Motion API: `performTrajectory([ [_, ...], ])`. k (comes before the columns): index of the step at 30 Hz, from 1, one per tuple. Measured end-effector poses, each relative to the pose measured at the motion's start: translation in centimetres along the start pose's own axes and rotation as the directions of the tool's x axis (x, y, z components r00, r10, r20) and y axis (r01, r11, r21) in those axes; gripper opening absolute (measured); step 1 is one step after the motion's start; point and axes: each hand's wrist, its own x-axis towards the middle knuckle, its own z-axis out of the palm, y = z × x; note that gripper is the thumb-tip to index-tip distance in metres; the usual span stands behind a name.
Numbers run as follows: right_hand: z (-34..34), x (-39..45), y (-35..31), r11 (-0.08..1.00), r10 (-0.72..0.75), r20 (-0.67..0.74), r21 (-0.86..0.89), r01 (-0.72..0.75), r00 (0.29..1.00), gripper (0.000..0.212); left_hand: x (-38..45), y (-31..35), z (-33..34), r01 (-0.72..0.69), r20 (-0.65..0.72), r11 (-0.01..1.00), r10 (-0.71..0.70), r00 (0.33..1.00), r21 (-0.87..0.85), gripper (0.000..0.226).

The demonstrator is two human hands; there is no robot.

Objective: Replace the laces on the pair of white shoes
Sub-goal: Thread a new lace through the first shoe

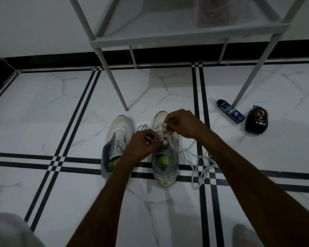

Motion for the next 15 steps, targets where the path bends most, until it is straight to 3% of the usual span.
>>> performTrajectory([
  [3,1.4,0.4,0.3,0.976,-0.064,0.018,-0.209,0.066,0.998,0.016,-0.5,-0.6,0.1,0.047,0.042,0.998,-0.045,0.998,-0.040,0.025],
  [8,2.8,0.5,1.0,0.955,-0.020,0.069,-0.295,0.040,0.997,0.010,-0.4,-1.7,0.4,0.102,-0.040,0.994,-0.103,0.994,-0.031,0.021],
  [15,3.6,0.6,0.8,0.918,-0.018,0.111,-0.391,0.060,0.994,0.017,-0.5,-2.4,1.1,0.199,-0.079,0.959,-0.218,0.973,-0.202,0.032],
])
